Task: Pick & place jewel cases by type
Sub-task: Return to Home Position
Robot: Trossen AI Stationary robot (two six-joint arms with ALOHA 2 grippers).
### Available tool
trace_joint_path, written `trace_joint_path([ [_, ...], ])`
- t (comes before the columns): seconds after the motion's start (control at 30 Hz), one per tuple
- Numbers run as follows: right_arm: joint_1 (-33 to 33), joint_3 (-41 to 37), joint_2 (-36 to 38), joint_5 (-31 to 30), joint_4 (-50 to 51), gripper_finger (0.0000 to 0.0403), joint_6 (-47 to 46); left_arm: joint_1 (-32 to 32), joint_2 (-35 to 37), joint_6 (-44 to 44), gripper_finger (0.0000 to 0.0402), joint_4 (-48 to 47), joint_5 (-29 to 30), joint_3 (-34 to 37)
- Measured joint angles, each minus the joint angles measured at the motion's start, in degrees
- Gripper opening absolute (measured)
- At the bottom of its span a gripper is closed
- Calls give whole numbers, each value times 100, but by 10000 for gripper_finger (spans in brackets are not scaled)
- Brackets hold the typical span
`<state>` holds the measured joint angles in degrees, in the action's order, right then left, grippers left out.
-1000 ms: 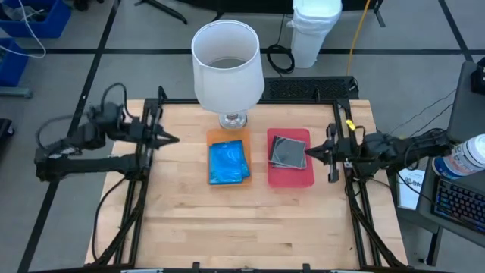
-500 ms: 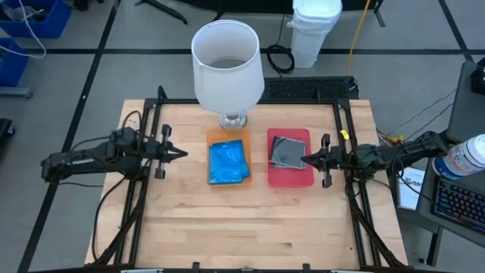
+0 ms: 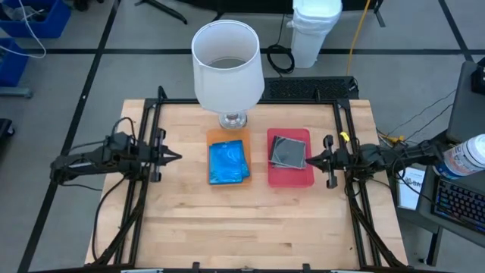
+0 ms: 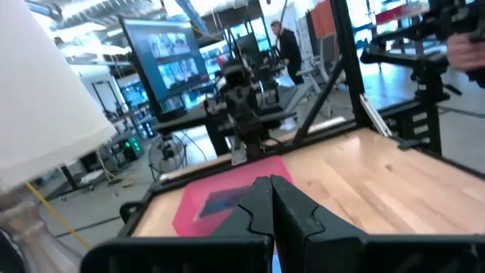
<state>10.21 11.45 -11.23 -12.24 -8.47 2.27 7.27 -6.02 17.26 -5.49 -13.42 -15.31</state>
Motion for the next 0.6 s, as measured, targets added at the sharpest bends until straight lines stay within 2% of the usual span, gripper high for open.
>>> trace_joint_path([
  [0.07, -118, -20, 110, 230, 208, 0, 78, 1, -67, 10, 1, 133, -1, 151],
  [0.27, -391, -35, 182, 411, 266, 0, -245, 4, -109, -64, 1, 784, -3, 765],
  [0.4, -558, -323, 182, 458, 219, 0, -351, 4, -108, -71, 0, 946, -3, 974],
  [0.6, -1027, -830, 261, 506, -406, 0, -451, 4, -108, -90, 1, 911, -3, 1072],
])
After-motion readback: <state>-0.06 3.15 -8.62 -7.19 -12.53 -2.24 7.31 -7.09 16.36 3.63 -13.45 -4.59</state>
